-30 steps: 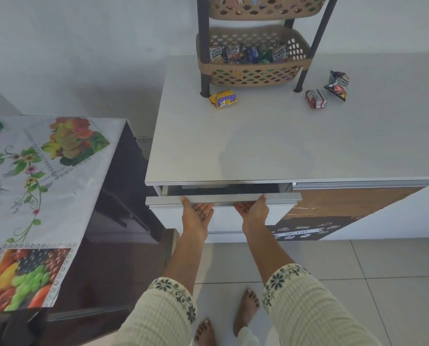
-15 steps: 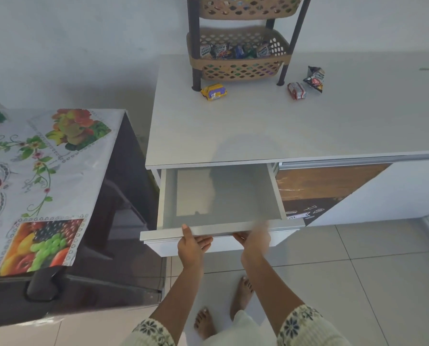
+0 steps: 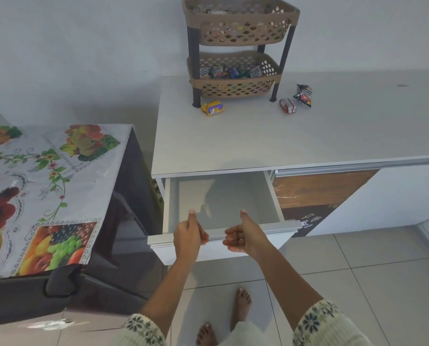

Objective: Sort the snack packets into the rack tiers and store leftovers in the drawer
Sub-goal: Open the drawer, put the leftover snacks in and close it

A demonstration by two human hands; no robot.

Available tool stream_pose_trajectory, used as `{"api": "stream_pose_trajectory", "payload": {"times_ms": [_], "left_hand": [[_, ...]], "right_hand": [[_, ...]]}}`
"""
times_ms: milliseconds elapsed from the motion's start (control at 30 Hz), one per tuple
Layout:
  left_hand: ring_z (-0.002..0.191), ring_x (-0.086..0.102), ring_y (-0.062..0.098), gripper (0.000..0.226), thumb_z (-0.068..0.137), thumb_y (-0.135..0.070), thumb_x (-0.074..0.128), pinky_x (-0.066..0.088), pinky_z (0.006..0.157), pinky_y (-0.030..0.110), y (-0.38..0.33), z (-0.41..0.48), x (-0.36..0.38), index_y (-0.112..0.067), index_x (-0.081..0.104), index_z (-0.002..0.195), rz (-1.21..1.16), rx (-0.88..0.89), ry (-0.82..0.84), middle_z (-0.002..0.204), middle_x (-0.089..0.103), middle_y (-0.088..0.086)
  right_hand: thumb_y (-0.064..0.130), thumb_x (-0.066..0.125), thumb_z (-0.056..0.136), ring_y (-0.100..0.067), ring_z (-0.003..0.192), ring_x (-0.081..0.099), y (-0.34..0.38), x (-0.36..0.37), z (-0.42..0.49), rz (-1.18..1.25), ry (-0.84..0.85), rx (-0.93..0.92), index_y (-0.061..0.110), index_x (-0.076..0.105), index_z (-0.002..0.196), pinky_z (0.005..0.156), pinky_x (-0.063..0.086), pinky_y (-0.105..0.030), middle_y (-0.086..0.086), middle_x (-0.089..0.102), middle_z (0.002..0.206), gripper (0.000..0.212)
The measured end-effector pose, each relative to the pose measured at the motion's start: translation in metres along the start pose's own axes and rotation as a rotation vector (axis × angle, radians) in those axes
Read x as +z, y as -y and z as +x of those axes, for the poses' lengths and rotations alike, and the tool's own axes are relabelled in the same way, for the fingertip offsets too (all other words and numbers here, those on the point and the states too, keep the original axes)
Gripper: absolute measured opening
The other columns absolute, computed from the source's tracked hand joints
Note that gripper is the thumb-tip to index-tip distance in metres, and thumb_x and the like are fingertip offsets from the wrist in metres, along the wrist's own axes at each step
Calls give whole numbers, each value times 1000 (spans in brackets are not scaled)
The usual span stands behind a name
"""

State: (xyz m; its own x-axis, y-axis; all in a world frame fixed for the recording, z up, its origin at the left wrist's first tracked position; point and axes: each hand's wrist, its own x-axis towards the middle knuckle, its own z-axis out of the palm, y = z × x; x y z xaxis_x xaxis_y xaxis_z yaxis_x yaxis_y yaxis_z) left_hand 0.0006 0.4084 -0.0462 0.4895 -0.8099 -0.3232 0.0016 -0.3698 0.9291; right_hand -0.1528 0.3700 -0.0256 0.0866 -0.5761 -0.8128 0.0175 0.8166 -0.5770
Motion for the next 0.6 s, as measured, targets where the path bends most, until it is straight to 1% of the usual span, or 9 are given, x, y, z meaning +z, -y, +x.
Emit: {"api": "stream_pose_trajectory", "payload": {"times_ms": [100,200,267,333,400,500,600], "left_hand": [[50,66,16,63,102,-45,36,61,66,36,-21,8,2,-16,60,52,38,131,-13,49,64,0],[54,68,18,65,102,-47,34,59,70,37,-38,18,4,-15,64,54,116,209,3,54,67,2],[57,68,17,64,102,-46,34,59,72,40,-47,25,6,-16,66,56,154,234,8,57,69,0],[60,68,17,63,103,-45,34,59,73,42,-53,32,10,-15,67,58,174,252,26,59,70,-1],[62,68,17,62,103,-43,34,58,75,43,-60,40,15,-13,69,61,192,268,45,62,70,-1],[60,68,14,63,104,-43,33,58,73,41,-71,54,28,-14,68,61,243,318,69,62,71,-2],[63,67,16,64,103,-46,31,56,73,41,-85,70,46,-17,68,59,296,333,98,64,71,-1]], "right_hand": [[57,32,99,-25,55,71,25,15,-4,-40,8,-114,-1,66,82,48,55,-28,-11,65,54,70],[54,35,100,-27,59,70,48,24,-3,-97,-9,-198,0,65,83,50,57,-31,-14,66,65,64],[51,37,100,-28,63,69,60,27,1,-149,-34,-241,1,66,85,55,59,-33,-15,67,71,60],[48,39,100,-28,64,68,70,28,7,-186,-69,-284,2,66,87,58,60,-34,-14,67,74,55],[46,42,100,-26,63,68,79,27,14,-221,-94,-321,3,66,87,56,59,-33,-14,68,74,51],[43,45,99,-24,61,68,93,22,25,-256,-131,-366,5,67,84,53,58,-31,-13,69,72,46],[40,49,97,-23,60,67,110,14,39,-258,-167,-399,7,67,81,55,59,-31,-11,69,70,41]]}}
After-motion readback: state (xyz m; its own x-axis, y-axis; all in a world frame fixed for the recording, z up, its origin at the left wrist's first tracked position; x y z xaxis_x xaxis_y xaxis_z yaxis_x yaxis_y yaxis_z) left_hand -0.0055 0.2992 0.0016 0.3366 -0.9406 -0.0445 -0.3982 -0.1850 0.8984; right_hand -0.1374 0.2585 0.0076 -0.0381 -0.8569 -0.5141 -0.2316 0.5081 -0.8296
